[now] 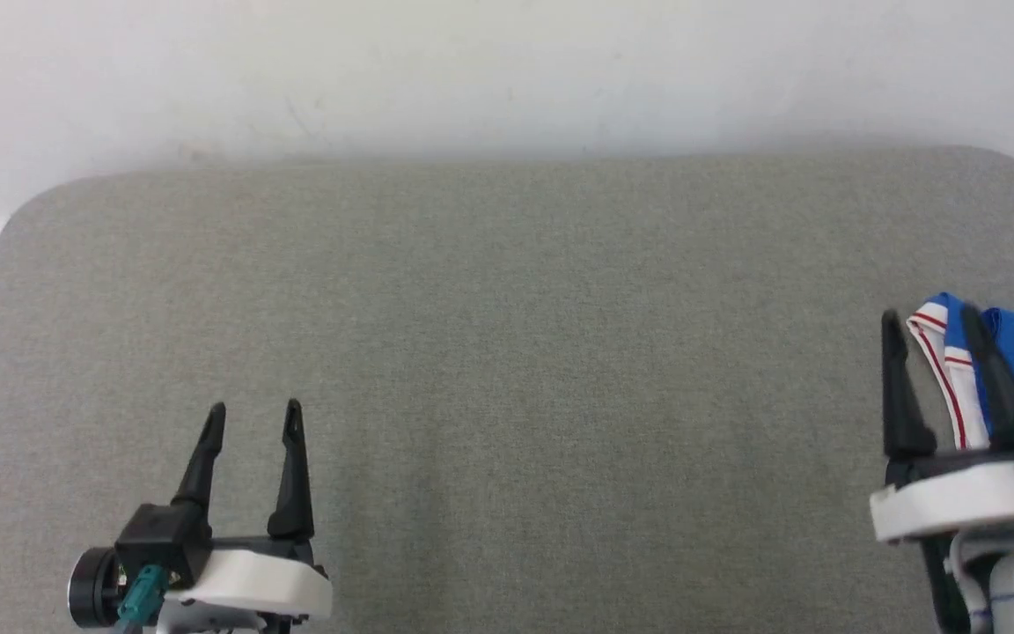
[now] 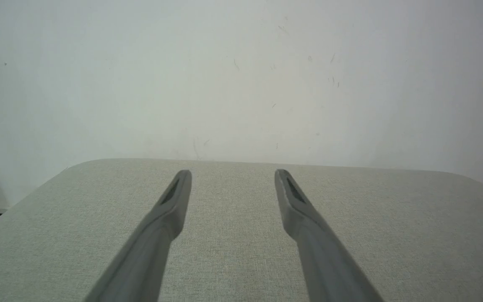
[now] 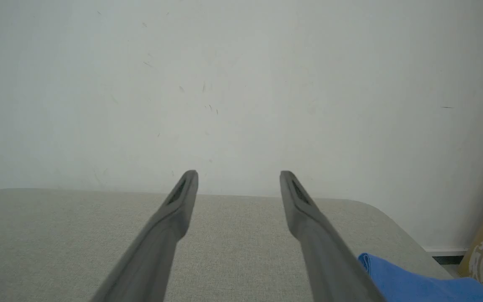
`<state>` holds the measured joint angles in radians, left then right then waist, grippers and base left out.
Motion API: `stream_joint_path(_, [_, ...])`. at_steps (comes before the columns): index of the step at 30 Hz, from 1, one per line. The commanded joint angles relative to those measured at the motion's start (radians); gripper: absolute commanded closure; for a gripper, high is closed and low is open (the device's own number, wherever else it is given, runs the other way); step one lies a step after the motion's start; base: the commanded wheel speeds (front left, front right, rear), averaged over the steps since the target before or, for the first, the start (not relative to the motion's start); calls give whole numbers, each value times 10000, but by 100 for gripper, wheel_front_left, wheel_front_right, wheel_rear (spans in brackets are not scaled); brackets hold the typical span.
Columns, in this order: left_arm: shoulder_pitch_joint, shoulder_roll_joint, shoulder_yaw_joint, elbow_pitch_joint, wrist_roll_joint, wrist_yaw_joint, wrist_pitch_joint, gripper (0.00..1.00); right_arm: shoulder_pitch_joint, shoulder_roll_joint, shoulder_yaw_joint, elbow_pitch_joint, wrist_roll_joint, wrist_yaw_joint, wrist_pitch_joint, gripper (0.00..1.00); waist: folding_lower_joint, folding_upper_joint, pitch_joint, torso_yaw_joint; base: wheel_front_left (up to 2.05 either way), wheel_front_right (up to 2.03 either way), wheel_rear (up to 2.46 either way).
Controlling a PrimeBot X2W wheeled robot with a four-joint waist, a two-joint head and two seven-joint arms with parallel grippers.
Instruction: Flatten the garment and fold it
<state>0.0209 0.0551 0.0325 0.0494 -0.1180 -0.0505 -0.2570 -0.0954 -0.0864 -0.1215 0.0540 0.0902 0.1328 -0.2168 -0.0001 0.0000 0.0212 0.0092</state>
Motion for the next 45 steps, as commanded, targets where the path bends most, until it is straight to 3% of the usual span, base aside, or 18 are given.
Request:
stream_joint_path(1, [122, -44, -15, 20, 109, 87, -47, 0, 207, 75, 27, 0, -14, -21, -95, 0, 1, 0, -152, 111, 0, 0, 0])
stream_joint_path(10, [589, -46, 42, 16, 395, 43, -47, 0, 1227, 351, 393, 208, 2, -21, -354, 0, 1, 0, -329, 133, 0, 0, 0])
stream_joint_path(25, [610, -48, -160, 67, 166, 33, -47, 0, 1274, 360, 483, 275, 407, -21, -445, 0, 1, 0, -316, 180, 0, 0, 0])
stream_joint_path(26, [601, -2, -132, 38, 137, 23, 8, 100, 1233, 326, 503, 275, 336, 0, -389, 100, 2, 0, -315, 178, 0, 0, 0])
stream_joint_path(45, [497, -1, -151, -34, 272, 86, 347, 100, 1195, 326, 600, 170, 176, -3, -57, 100, 2, 0, -302, 143, 0, 0, 0])
